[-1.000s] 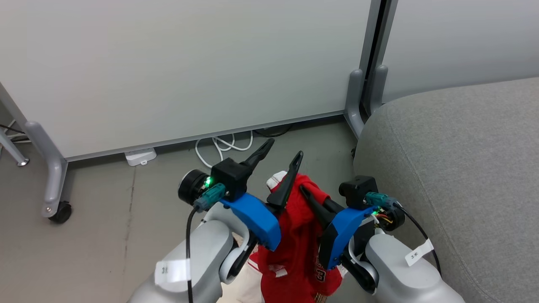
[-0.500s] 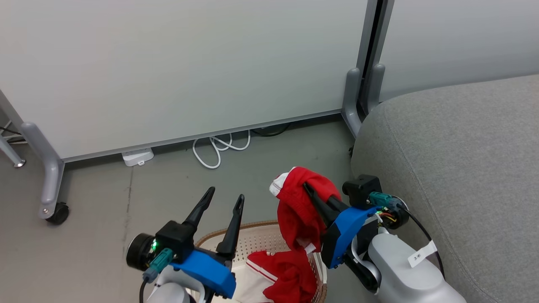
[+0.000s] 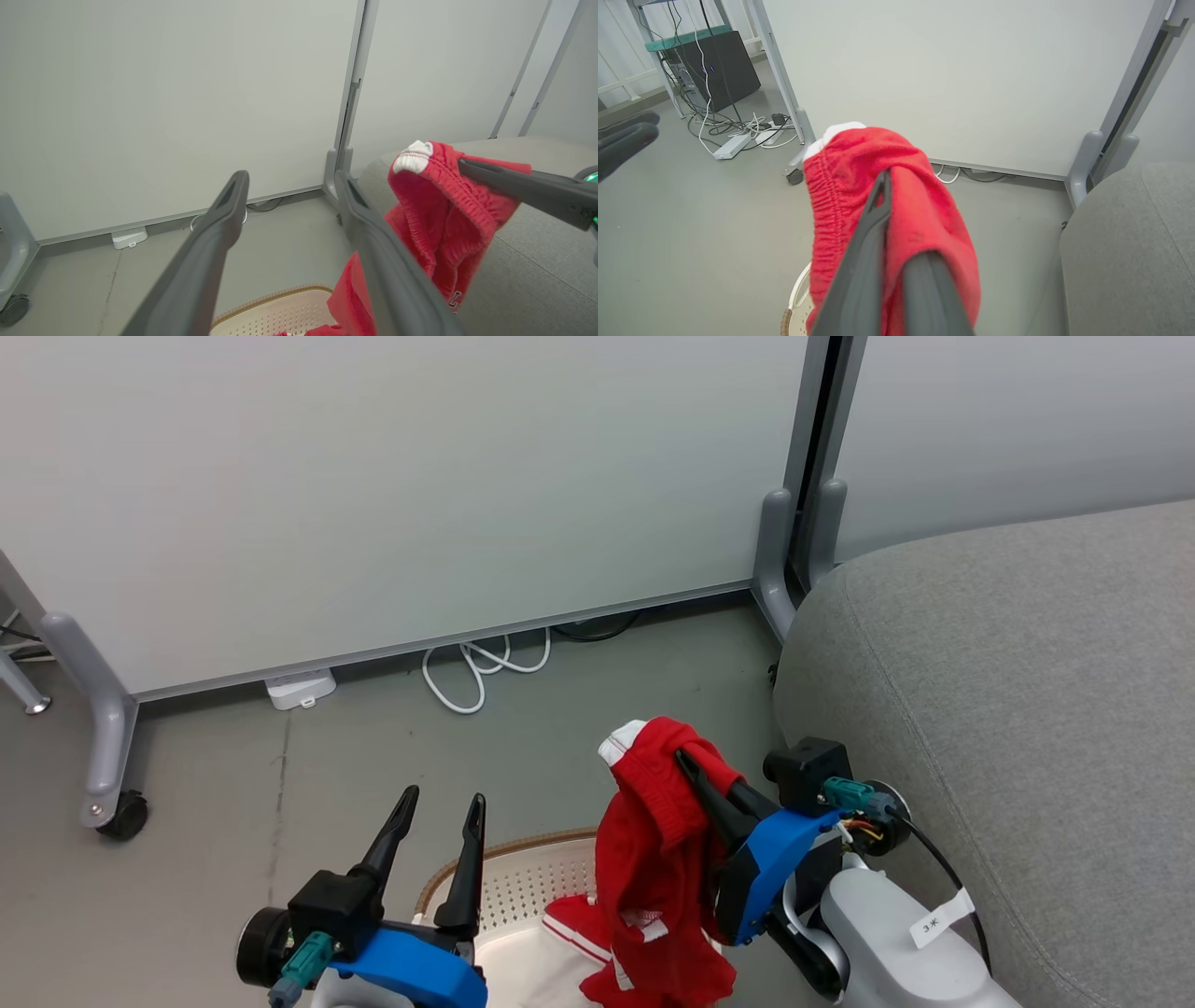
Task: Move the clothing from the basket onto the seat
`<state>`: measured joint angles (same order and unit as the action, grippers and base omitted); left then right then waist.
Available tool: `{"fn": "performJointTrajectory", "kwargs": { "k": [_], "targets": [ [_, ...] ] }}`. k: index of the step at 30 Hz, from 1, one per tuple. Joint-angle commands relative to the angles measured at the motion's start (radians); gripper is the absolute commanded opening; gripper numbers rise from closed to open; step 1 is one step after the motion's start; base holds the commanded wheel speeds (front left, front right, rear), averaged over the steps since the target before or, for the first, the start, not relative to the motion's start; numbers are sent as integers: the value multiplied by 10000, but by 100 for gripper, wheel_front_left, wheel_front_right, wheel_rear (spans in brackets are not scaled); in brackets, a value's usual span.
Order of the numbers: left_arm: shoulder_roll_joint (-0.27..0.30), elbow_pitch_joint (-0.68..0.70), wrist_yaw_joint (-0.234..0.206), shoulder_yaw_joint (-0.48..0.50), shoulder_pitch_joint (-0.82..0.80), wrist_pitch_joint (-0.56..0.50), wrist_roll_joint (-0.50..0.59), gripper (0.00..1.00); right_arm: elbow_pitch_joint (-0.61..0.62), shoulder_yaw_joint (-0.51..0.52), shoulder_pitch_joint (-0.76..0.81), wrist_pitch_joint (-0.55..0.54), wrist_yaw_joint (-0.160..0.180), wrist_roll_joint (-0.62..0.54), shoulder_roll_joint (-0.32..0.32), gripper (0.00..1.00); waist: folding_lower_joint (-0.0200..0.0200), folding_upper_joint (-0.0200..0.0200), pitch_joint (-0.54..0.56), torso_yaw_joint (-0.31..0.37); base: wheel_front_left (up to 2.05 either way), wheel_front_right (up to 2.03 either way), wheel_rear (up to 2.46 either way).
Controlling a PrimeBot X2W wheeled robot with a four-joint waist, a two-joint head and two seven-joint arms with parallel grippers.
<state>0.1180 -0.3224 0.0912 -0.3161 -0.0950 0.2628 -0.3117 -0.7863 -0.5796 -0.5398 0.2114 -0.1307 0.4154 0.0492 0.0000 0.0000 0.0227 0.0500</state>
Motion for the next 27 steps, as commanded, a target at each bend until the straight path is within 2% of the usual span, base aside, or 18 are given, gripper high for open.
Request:
{"fn": "performJointTrajectory", "kwargs": {
  "k": [1,11,27],
  "targets": [
    [-79,-4,80,136,72,31,125,100,151,76,169,-51,-1,-63,23,0,0,0,-2,33,0,0,0],
    [-317,-140,321,571,184,31,424,100,892,271,480,-287,-1,-278,24,0,0,0,-91,713,0,0,0],
    [-478,-175,418,708,10,31,498,100,1873,618,1009,-694,-1,-486,21,0,0,0,-378,2878,0,0,0]
  ]
}}
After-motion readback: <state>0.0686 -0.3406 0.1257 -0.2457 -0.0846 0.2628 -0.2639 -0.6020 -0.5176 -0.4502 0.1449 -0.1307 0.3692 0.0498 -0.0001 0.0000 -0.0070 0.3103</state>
